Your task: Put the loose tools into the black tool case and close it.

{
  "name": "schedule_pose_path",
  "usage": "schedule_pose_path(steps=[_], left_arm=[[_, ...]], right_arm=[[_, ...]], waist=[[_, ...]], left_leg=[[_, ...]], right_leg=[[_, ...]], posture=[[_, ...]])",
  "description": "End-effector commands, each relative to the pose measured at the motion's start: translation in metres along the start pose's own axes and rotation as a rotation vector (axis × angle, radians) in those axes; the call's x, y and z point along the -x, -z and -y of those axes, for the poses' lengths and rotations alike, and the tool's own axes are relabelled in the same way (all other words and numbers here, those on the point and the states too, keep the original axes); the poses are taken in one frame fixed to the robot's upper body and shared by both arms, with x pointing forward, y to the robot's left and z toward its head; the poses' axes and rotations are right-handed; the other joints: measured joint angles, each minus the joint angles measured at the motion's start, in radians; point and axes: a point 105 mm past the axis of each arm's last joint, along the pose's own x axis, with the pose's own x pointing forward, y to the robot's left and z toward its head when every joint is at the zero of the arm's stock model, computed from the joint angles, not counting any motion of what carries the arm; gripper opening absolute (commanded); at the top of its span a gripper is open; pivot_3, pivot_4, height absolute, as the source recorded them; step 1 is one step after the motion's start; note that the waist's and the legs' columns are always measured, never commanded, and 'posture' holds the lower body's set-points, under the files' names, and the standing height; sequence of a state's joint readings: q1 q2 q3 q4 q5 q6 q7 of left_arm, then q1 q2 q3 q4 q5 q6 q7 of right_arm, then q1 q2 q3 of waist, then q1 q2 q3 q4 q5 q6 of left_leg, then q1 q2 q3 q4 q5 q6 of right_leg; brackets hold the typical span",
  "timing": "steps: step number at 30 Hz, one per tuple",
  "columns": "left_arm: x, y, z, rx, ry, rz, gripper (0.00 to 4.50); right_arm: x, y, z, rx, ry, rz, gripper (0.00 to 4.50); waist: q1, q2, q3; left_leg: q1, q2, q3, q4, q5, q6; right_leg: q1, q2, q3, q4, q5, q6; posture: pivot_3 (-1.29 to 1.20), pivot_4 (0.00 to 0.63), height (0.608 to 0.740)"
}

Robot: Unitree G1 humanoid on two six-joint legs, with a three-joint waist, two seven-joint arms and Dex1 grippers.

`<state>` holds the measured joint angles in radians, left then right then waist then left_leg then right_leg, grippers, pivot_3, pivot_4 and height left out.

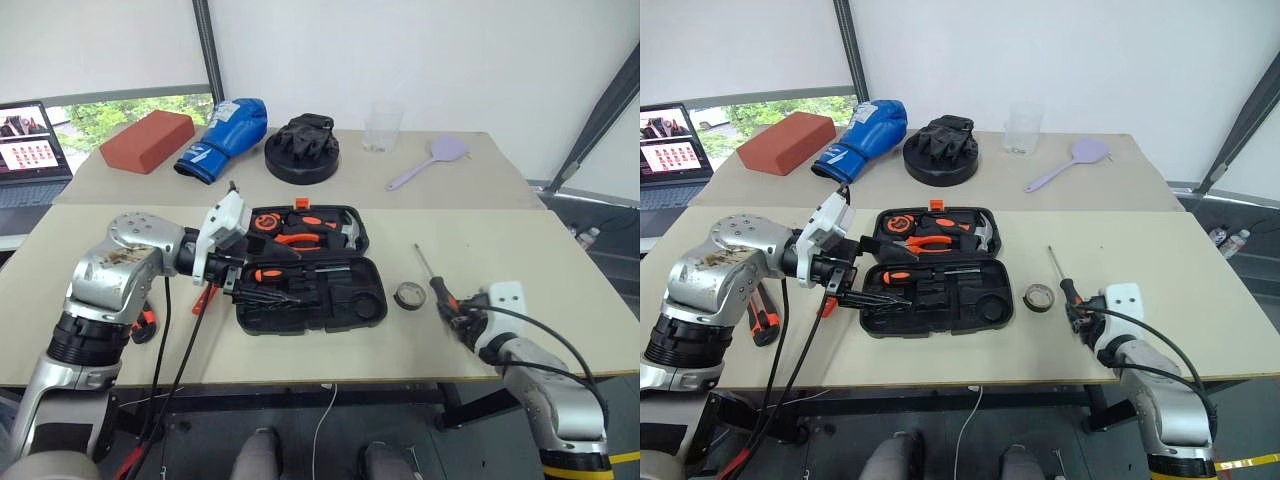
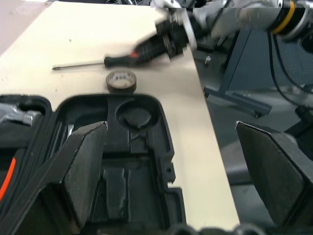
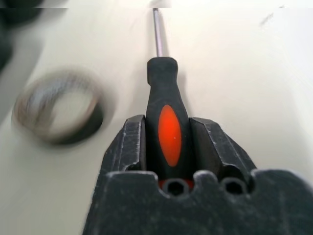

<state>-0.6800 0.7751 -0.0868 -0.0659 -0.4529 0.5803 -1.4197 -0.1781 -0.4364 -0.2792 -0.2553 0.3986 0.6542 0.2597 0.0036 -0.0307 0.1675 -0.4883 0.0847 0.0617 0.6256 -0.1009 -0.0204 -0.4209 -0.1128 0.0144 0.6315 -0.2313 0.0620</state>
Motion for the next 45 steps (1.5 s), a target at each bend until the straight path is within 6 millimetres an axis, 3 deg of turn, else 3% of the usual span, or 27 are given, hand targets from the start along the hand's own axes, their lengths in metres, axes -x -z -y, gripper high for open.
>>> schedule_pose_path(steps=[1,2,4,6,11,15,22,37,39,40,45], left_arm=[[0.013,-0.003,0.001,-0.027,-0.041,-0.014,4.5],[0.015,-0.002,0.002,-0.021,-0.044,-0.016,4.5],[0.026,0.005,0.007,0.01,-0.051,-0.047,4.5],[0.037,0.012,0.011,0.039,-0.057,-0.081,4.5],[0.054,0.019,0.014,0.078,-0.102,-0.109,4.5],[0.056,0.018,0.017,0.075,-0.131,-0.107,4.5],[0.058,0.016,0.02,0.092,-0.175,-0.094,4.5],[0.059,0.014,0.015,0.081,-0.213,-0.098,4.5],[0.059,0.014,0.015,0.079,-0.213,-0.099,4.5],[0.059,0.014,0.015,0.078,-0.213,-0.099,4.5],[0.059,0.014,0.014,0.076,-0.213,-0.101,4.5]], right_arm=[[0.0,-0.062,-0.017,0.107,-0.155,0.189,1.02],[0.0,-0.068,-0.025,0.131,-0.21,0.2,1.02],[0.003,-0.082,-0.078,0.243,-0.574,0.183,1.02],[0.007,-0.078,-0.111,0.393,-0.827,0.125,1.02],[-0.012,-0.069,-0.142,0.539,-1.052,0.067,1.02],[-0.022,-0.057,-0.158,0.682,-1.143,0.076,1.02],[-0.045,-0.05,-0.158,0.777,-1.137,0.084,1.02],[-0.066,-0.042,-0.139,0.867,-1.133,0.042,1.02],[-0.068,-0.045,-0.137,0.852,-1.119,0.037,2.02],[-0.069,-0.046,-0.136,0.848,-1.117,0.04,2.17],[-0.067,-0.06,-0.146,0.785,-1.124,0.093,3.96]], waist=[[-0.004,0.0,0.0],[-0.006,0.0,0.0],[-0.01,0.0,0.0],[-0.022,0.001,0.0],[-0.014,0.001,0.0],[0.0,0.001,0.001],[0.002,0.001,0.001],[-0.006,0.001,0.001],[-0.005,0.001,0.001],[-0.005,0.001,0.001],[-0.009,0.002,0.001]], left_leg=[[0.0,0.0,0.0,0.0,0.0,0.0],[0.0,0.0,0.0,-0.001,0.0,0.0],[0.0,0.0,0.0,-0.002,0.0,0.001],[0.0,0.001,0.0,-0.002,0.002,0.003],[0.0,0.002,-0.001,-0.004,0.004,0.006],[-0.002,0.001,-0.001,-0.003,0.0,0.0],[-0.003,0.001,-0.001,-0.002,0.001,-0.001],[-0.003,0.001,-0.001,-0.003,0.001,-0.003],[-0.003,0.001,-0.001,-0.003,0.001,-0.003],[-0.003,0.001,-0.001,-0.003,0.001,-0.003],[-0.003,0.001,-0.001,-0.003,0.002,-0.003]], right_leg=[[0.0,0.0,0.0,0.0,0.0,0.0],[0.0,0.0,0.0,0.0,0.0,0.0],[0.0,0.001,0.0,0.0,-0.001,-0.002],[-0.001,0.001,0.0,0.0,0.0,-0.003],[-0.001,0.002,-0.001,0.001,-0.003,-0.006],[-0.002,0.002,-0.002,0.0,-0.003,-0.006],[-0.003,0.002,-0.002,0.001,-0.002,-0.004],[-0.003,0.002,-0.002,0.002,0.0,-0.001],[-0.003,0.002,-0.002,0.002,0.0,-0.001],[-0.003,0.002,-0.002,0.002,0.0,-0.001],[-0.003,0.002,-0.002,0.002,0.0,-0.001]], posture=[[0.0,0.15,0.735],[0.0,0.15,0.735],[0.0,0.15,0.735],[0.0,0.15,0.735],[0.0,0.15,0.735],[0.0,0.15,0.735],[0.0,0.15,0.735],[0.0,0.15,0.735],[0.0,0.15,0.735],[0.0,0.15,0.735],[0.0,0.15,0.735]])
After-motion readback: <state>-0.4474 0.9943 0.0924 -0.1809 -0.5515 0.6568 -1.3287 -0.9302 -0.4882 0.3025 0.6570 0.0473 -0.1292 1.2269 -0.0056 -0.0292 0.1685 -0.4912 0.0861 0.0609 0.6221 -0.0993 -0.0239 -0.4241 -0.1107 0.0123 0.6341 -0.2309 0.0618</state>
